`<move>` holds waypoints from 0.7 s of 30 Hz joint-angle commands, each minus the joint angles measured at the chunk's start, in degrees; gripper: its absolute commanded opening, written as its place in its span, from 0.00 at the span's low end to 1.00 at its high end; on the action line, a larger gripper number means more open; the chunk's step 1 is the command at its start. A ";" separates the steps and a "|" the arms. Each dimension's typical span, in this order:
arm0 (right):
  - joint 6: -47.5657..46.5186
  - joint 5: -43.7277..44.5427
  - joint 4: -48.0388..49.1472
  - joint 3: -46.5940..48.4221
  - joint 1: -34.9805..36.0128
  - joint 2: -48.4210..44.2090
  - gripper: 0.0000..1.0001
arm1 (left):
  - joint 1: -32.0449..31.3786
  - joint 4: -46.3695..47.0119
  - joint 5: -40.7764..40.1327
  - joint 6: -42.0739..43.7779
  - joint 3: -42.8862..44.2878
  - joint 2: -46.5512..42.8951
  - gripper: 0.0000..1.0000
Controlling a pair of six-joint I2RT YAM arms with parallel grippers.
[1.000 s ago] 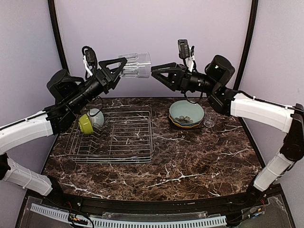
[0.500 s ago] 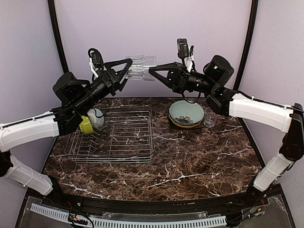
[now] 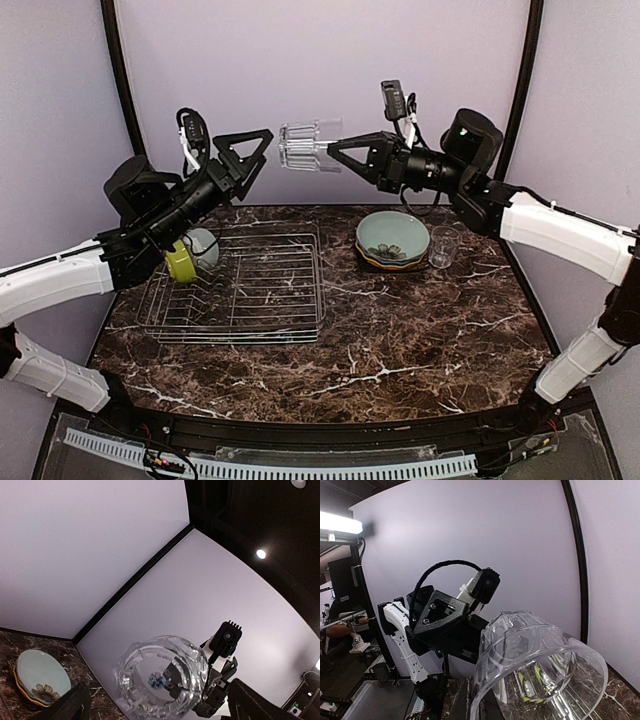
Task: Unload the mixed dishes from the dish rack
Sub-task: Pass from the left arm to the right, then place the cup at the corner of the board.
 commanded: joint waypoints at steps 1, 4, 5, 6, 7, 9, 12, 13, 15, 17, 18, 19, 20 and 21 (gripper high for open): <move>-2.76 2.42 -9.05 -0.52 -4.17 -5.67 0.00 | 0.06 -6.91 -4.60 5.49 -1.58 -4.80 0.98; -4.67 2.85 -15.37 -1.50 -7.11 -8.71 0.00 | 0.11 -10.93 -6.36 7.37 -1.73 -6.25 0.99; -5.23 3.12 -17.36 -1.96 -8.26 -9.79 0.00 | 0.13 -11.64 -7.15 8.33 -1.72 -6.46 0.99; -5.84 3.77 -20.16 -2.34 -9.43 -10.98 0.00 | 0.19 -12.99 -7.41 8.84 -1.62 -6.90 0.99; -6.61 4.41 -23.51 -2.39 -10.89 -11.93 0.00 | 0.17 -13.73 -8.00 9.81 -1.58 -7.14 0.99; -8.45 6.08 -30.54 -2.27 -13.78 -13.88 0.00 | 0.21 -15.83 -8.99 11.32 -1.52 -7.84 0.99; -12.02 9.40 -41.50 -1.43 -18.42 -15.81 0.00 | 0.16 -18.77 -10.10 13.05 -1.24 -8.54 0.99; -13.41 11.40 -44.72 -1.02 -19.67 -16.22 0.00 | 0.15 -19.17 -10.32 13.66 -1.09 -8.57 0.99; -15.89 15.83 -51.62 0.05 -22.71 -16.15 0.00 | 0.20 -20.01 -10.26 14.15 -0.90 -8.53 0.99; -17.27 18.69 -57.82 1.58 -27.32 -14.69 0.00 | 0.14 -20.49 -10.18 14.37 -0.72 -8.24 0.99; -17.53 18.69 -59.99 2.18 -29.86 -13.70 0.00 | 0.17 -20.69 -10.11 14.43 -0.73 -8.07 0.99; -17.81 18.34 -61.82 2.47 -32.14 -12.52 0.00 | 0.16 -20.74 -9.95 14.52 -0.56 -7.98 0.99; -18.22 18.40 -63.10 2.54 -34.00 -11.81 0.00 | 0.15 -20.83 -9.87 14.53 -0.52 -7.85 0.99; -18.69 18.97 -64.05 2.42 -35.65 -11.21 0.00 | 0.19 -20.85 -9.69 14.53 -0.49 -7.82 0.99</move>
